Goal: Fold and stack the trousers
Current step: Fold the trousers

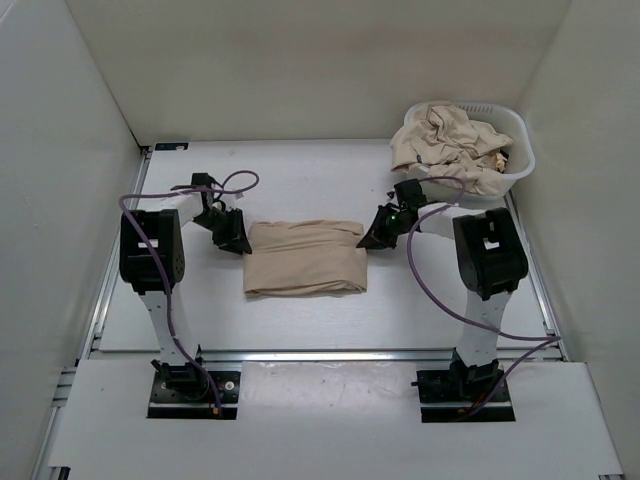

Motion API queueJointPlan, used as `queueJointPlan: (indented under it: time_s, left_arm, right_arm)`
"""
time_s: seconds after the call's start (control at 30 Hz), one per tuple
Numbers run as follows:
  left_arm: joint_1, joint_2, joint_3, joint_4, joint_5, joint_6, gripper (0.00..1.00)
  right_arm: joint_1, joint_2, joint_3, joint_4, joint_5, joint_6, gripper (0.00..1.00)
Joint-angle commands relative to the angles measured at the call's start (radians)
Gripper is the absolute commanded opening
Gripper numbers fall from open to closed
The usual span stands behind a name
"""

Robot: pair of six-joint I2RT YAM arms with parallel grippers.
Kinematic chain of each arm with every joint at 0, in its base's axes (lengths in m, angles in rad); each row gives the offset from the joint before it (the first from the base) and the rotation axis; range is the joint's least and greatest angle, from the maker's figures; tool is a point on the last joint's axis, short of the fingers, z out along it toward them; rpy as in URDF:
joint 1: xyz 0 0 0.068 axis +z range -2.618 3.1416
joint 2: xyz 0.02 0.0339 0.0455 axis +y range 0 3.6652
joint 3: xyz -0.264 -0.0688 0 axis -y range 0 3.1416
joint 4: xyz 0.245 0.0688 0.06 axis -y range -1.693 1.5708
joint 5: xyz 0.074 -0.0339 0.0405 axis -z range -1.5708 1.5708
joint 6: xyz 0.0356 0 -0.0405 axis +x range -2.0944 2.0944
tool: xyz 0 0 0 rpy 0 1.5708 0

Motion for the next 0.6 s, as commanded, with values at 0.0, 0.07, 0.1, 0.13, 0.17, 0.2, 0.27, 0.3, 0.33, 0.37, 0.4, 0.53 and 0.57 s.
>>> queueJointPlan:
  time_s: [0.0, 0.07, 0.1, 0.13, 0.17, 0.2, 0.27, 0.3, 0.33, 0.37, 0.4, 0.53, 0.57]
  left_arm:
    - [0.010, 0.006, 0.058, -0.018, -0.020, 0.015, 0.40]
    - [0.010, -0.020, 0.067, -0.033, -0.030, 0.015, 0.55]
    - [0.010, -0.040, 0.052, -0.043, -0.030, 0.015, 0.64]
    - [0.010, -0.063, 0.043, -0.043, -0.043, 0.015, 0.72]
    - [0.010, -0.121, 0.042, -0.043, -0.054, 0.015, 0.75]
    - [0.020, -0.153, 0.032, -0.052, -0.076, 0.015, 0.80]
    - [0.030, -0.262, 0.044, -0.076, -0.100, 0.015, 1.00]
    - [0.030, -0.298, 0.070, -0.086, -0.147, 0.015, 1.00]
    - [0.030, -0.331, 0.088, -0.113, -0.183, 0.015, 1.00]
    - [0.030, -0.364, 0.107, -0.127, -0.227, 0.015, 1.00]
    - [0.042, -0.419, 0.139, -0.144, -0.334, 0.015, 1.00]
    - [0.077, -0.548, 0.097, -0.168, -0.779, 0.015, 1.00]
    - [0.088, -0.571, 0.067, -0.159, -0.877, 0.015, 1.00]
  right_arm:
    - [-0.040, 0.018, 0.031, -0.095, 0.027, -0.072, 0.07]
    - [-0.040, 0.003, 0.031, -0.121, 0.013, -0.108, 0.39]
    - [-0.049, -0.026, 0.031, -0.158, 0.003, -0.124, 0.48]
    - [-0.050, -0.047, 0.031, -0.182, 0.033, -0.139, 0.61]
    - [-0.059, -0.073, 0.040, -0.208, 0.051, -0.177, 0.71]
    - [-0.059, -0.131, 0.040, -0.268, 0.068, -0.194, 0.95]
    - [-0.101, -0.198, 0.051, -0.337, 0.093, -0.229, 0.99]
    - [-0.115, -0.266, 0.078, -0.379, 0.133, -0.230, 0.99]
    - [-0.144, -0.300, 0.092, -0.473, 0.153, -0.248, 0.99]
    - [-0.158, -0.331, 0.114, -0.530, 0.177, -0.259, 0.99]
    - [-0.172, -0.380, 0.140, -0.593, 0.196, -0.285, 0.99]
    - [-0.261, -0.515, 0.219, -0.857, 0.318, -0.334, 0.99]
    - [-0.276, -0.567, 0.220, -0.889, 0.360, -0.334, 0.99]
